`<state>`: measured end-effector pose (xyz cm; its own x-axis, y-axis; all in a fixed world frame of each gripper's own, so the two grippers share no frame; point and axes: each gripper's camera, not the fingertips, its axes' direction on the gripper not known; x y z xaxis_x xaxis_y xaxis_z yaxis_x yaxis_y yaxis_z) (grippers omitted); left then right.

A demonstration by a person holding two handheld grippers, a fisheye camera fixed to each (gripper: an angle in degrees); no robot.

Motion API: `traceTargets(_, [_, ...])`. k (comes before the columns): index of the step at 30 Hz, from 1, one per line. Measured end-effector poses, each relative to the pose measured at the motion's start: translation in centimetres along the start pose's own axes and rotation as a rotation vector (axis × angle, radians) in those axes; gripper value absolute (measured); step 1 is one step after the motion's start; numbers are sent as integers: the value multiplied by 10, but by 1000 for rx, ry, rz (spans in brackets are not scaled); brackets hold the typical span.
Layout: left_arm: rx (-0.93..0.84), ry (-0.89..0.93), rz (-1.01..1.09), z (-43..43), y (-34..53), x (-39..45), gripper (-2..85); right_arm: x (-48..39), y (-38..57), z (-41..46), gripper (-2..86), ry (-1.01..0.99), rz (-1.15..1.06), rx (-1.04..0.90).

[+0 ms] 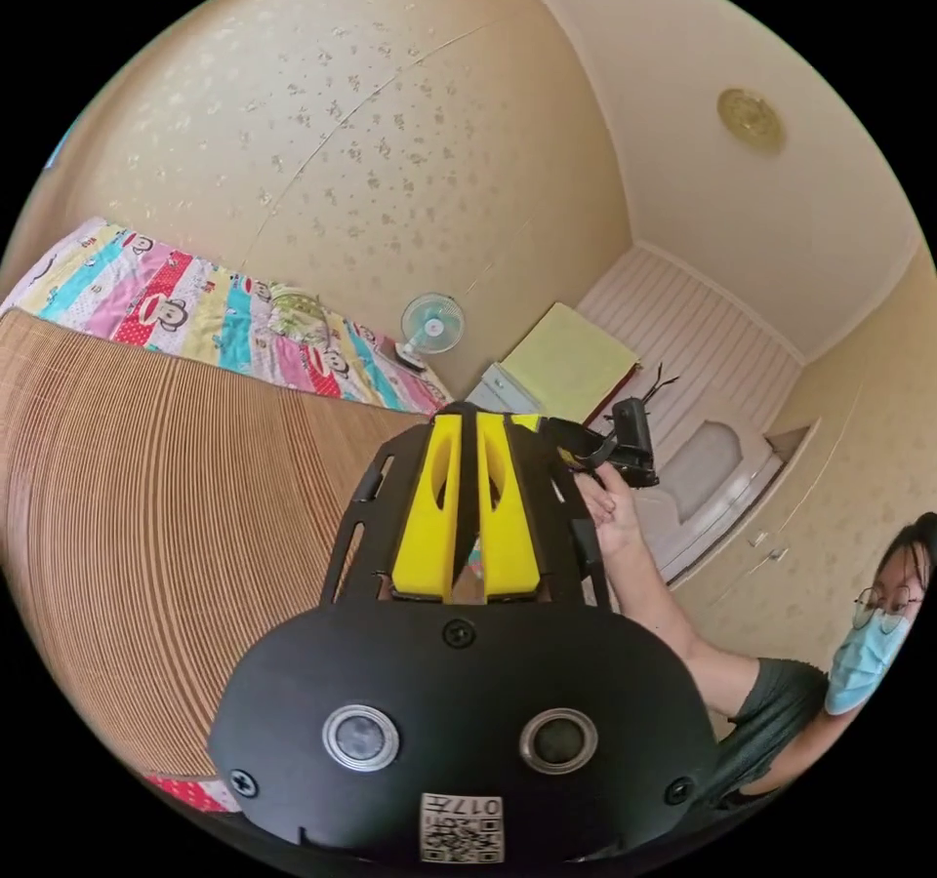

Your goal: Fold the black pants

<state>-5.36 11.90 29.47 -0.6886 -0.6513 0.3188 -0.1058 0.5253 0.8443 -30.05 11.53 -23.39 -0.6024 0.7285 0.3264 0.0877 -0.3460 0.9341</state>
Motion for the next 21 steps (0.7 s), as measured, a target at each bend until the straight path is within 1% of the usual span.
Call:
traceTargets(1, [-38,-13,-6,14,12,-9,27,3,3,8,19,28,-6,-15])
traceTargets(3, [-50,29,-16,25,39,-20,30,15,32,25,20,40,-58,-15])
traceTargets(4, [-67,87,-34,30,61,-28,31,19,42,27,21,26,-69,-13])
traceTargets(5, [-89,150,-49,33,88,-33,31,28,65,28,21,-17,-78,-11])
traceTargets(7, [-128,215,-66,36,132,-38,32,43,109,28,22,-108,-85,-15])
traceTargets(9, [-169,231,-82,35,181,-40,34,59,178,34,22,-224,-96,-46])
traceTargets(10, [-194,230,-101,34,212,-42,36,62,195,36,22,-242,-94,-61])
traceTargets(12, [-263,197,-158,36,257,-46,43,75,261,50,23,-235,-23,-132])
traceTargets(13, [-322,146,-215,40,283,-50,51,79,276,54,23,-213,9,-156])
traceTargets(14, [-384,91,-266,45,305,-53,61,86,303,62,24,-154,81,-204])
traceTargets(15, [-402,68,-287,46,314,-55,67,95,327,68,24,-82,162,-246])
traceTargets(16, [-411,45,-319,45,327,-57,78,99,336,70,25,-50,202,-268])
traceTargets(18, [-374,59,-365,39,335,-63,100,112,360,72,42,21,305,-326])
traceTargets(19, [-324,75,-407,34,334,-68,121,115,362,71,51,25,323,-329])
traceTargets(21, [-248,79,-465,30,328,-78,168,127,363,70,112,-59,395,-327])
